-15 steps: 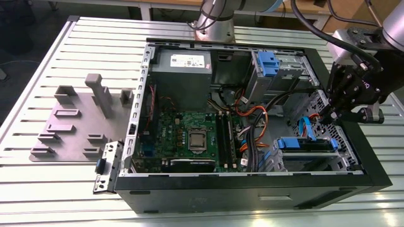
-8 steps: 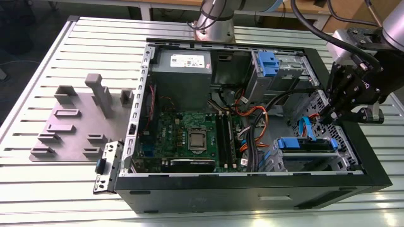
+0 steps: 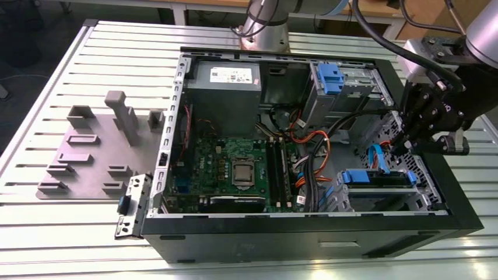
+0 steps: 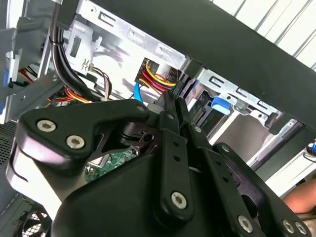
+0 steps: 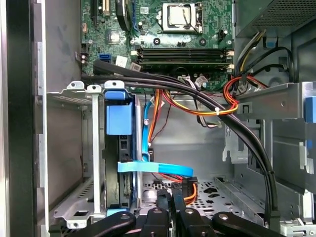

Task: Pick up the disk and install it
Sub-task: 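Insert the second disk wire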

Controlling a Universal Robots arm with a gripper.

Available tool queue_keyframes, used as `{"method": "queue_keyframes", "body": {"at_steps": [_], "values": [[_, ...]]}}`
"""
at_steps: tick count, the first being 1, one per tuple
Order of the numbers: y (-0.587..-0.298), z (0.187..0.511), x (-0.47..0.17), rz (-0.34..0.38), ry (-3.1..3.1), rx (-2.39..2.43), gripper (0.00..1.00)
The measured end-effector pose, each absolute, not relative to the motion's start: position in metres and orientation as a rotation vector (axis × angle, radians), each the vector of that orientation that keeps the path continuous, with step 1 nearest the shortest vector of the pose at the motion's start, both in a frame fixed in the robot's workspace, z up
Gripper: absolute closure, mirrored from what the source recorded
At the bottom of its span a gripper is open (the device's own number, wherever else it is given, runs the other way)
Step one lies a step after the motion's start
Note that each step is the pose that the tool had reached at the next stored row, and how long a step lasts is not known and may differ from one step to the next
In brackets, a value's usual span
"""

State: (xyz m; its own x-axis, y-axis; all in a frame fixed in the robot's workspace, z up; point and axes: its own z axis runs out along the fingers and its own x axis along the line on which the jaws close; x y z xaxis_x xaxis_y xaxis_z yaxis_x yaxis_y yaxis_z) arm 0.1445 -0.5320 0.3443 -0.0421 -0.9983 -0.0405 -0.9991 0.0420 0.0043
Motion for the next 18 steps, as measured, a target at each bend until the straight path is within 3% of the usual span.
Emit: {"method": "queue_keyframes", "body": {"at_steps": [18], "values": [[-0.549, 0.347, 0.138, 0.038, 2.243, -2.152, 0.84]]}}
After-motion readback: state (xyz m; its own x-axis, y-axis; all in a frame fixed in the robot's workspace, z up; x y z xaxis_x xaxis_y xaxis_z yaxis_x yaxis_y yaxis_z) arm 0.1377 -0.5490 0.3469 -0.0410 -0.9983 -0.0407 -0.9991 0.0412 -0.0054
